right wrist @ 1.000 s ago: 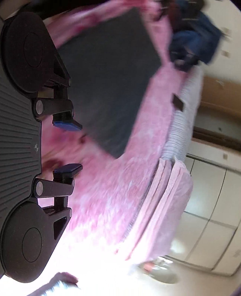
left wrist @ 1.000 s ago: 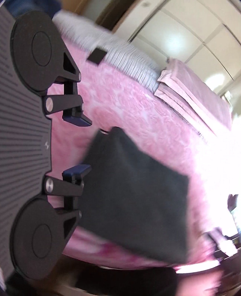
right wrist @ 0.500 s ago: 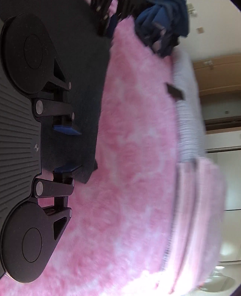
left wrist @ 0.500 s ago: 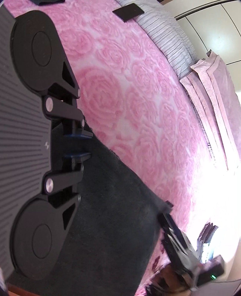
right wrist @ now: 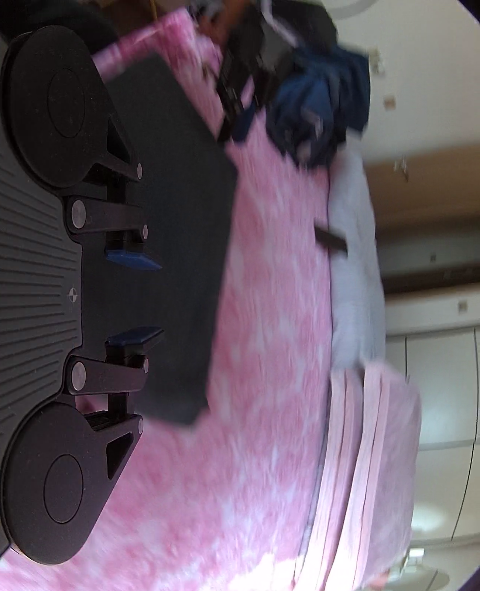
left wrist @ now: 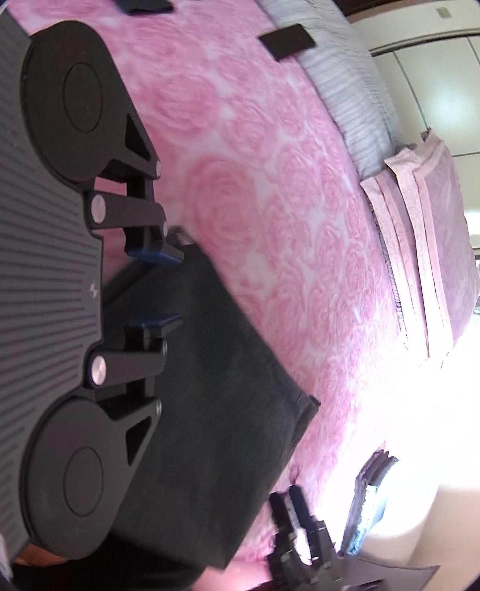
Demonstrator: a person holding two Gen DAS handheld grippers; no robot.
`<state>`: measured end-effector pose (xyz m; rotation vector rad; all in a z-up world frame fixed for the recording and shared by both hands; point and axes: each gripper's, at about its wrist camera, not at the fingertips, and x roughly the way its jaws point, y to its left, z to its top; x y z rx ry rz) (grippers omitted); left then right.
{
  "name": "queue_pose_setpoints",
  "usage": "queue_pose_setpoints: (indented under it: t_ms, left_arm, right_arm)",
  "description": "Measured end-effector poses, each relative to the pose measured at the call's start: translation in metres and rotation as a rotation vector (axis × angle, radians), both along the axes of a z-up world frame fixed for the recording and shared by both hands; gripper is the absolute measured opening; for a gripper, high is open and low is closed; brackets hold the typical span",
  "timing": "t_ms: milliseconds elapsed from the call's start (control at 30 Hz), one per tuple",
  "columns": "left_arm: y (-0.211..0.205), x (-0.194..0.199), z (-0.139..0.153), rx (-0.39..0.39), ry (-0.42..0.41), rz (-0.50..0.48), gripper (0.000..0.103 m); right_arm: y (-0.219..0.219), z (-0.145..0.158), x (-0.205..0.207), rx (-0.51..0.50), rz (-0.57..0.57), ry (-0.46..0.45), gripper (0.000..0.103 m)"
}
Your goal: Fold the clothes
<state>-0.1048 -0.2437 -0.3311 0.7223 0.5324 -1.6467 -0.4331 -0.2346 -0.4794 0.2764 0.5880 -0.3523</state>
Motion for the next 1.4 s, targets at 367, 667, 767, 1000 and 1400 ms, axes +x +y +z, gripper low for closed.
queue_pose_setpoints:
  t_ms: [367,667,767,1000,1400]
  left_arm:
    - [0.017,-0.009,-0.025,0.08,0.154,0.002,0.03]
    - [0.01,-0.007,-0.018,0.036,0.089,-0.013,0.015]
    - [0.016,-0.005,-0.011,0.011,0.071,-0.009,0.015]
    - [0.044,0.017,0.007,-0.082,0.058,0.041,0.02]
    - [0.083,0.043,0.024,-0.16,0.037,0.131,0.029]
  right_arm:
    - [0.129,-0.008,0.043,-0.215,0.359,0.069,0.039]
    - [0.2,-0.046,0.098,-0.693,0.631,0.245,0.059]
    - [0.215,-0.06,0.113,-0.799,0.693,0.289,0.059]
    - [0.188,-0.043,0.118,-0.502,0.549,0.157,0.017]
    - [0.166,-0.014,0.111,-0.455,0.315,-0.076,0.013]
